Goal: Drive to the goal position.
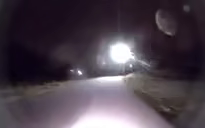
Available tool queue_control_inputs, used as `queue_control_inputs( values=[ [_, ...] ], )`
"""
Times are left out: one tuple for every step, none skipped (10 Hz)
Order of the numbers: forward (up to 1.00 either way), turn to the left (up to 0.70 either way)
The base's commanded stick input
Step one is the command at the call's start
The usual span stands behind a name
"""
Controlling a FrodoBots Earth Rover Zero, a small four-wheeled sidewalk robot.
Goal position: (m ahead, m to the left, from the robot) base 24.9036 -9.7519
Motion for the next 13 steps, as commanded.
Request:
queue_control_inputs(
  values=[
    [0.69,0.0],
    [0.69,0.0],
    [0.7,0.0],
    [0.7,0.0],
    [0.82,-0.28],
    [0.89,-0.28],
    [0.89,-0.19],
    [0.89,0.0],
    [0.89,0.0],
    [0.89,0.0],
    [0.89,0.0],
    [0.89,0.0],
    [0.89,0.0]
  ],
)
